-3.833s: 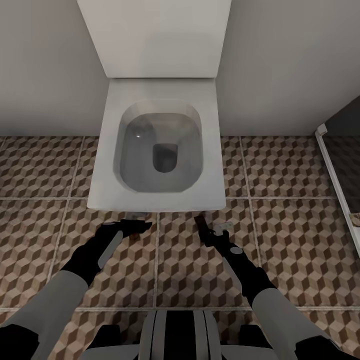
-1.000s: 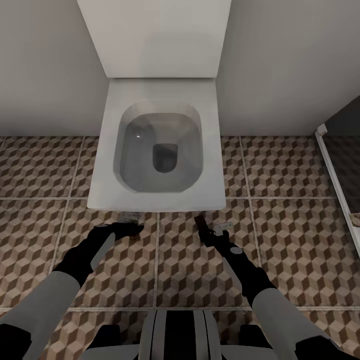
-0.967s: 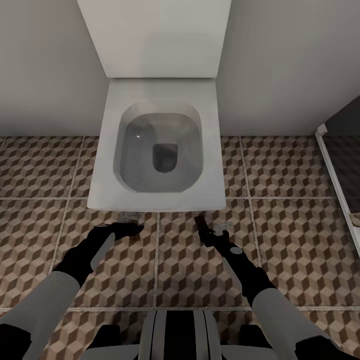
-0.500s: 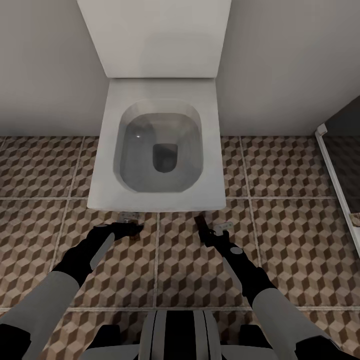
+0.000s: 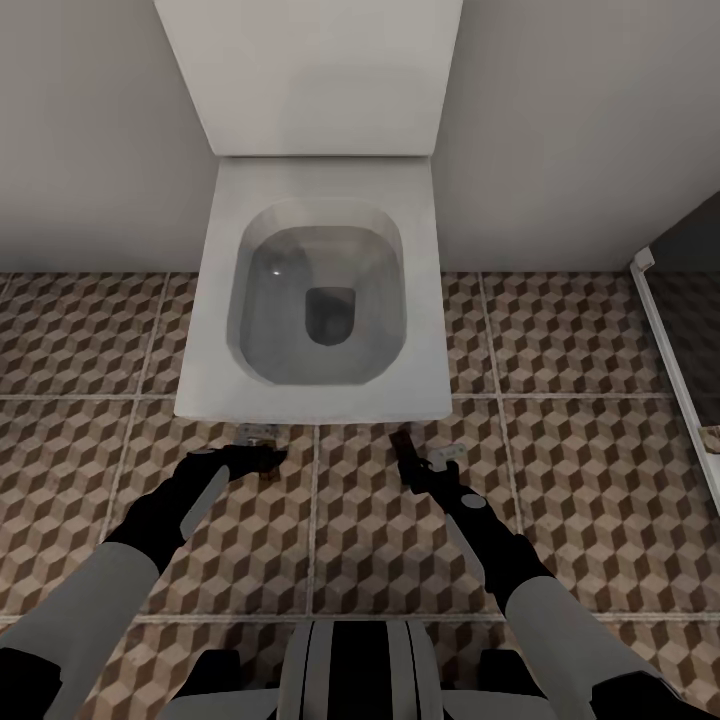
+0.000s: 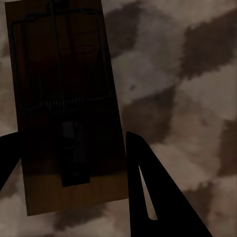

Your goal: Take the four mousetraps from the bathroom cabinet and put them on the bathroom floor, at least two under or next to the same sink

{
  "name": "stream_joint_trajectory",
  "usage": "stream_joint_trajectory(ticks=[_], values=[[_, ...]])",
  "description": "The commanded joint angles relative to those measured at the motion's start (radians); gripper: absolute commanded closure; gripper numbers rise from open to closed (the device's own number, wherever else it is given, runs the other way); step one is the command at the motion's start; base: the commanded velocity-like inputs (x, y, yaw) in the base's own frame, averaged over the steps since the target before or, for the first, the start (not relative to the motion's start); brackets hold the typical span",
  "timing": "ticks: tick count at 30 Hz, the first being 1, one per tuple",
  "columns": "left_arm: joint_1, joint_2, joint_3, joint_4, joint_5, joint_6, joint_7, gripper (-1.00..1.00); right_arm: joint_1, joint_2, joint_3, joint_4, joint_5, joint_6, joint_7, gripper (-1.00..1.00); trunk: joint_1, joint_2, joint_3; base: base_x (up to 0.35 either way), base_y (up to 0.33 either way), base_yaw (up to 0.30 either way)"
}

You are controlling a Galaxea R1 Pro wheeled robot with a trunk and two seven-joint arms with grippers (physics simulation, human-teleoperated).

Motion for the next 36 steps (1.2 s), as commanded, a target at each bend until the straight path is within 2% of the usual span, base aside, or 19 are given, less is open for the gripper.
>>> stream_joint_trajectory(ticks=[1,8,13,20,23,36], values=[[0.0,0.001,-0.002,-0.001,0.001,0.004,-0.001,-1.0,0.0,-0.001,0.0,-0.002,-0.005,0.006,0.002,1.0,0.0,0.0,0.0,0.0,0.0,0.0],[0.0,0.001,-0.002,-0.001,0.001,0.004,-0.001,-1.0,0.0,-0.003,0.0,-0.002,-0.002,0.008,-0.006,1.0,0.0,0.0,0.0,0.0,0.0,0.0],[0.0,0.001,-0.002,-0.002,0.001,0.004,-0.001,-1.0,0.0,-0.003,0.0,-0.002,0.001,0.009,-0.036,1.0,0.0,0.0,0.0,0.0,0.0,0.0],[0.0,0.001,-0.002,-0.003,0.001,0.004,-0.001,-1.0,0.0,-0.002,0.0,-0.002,0.063,0.01,-0.095,1.0,0.0,0.0,0.0,0.0,0.0,0.0],[0.0,0.0,-0.002,-0.003,0.002,0.004,-0.001,-1.0,0.0,-0.002,0.0,-0.002,0.074,0.01,-0.102,1.0,0.0,0.0,0.0,0.0,0.0,0.0],[0.0,0.0,-0.002,-0.005,0.002,0.004,-0.001,-1.0,0.0,-0.009,-0.001,-0.002,0.08,0.01,-0.122,1.0,0.0,0.0,0.0,0.0,0.0,0.0]])
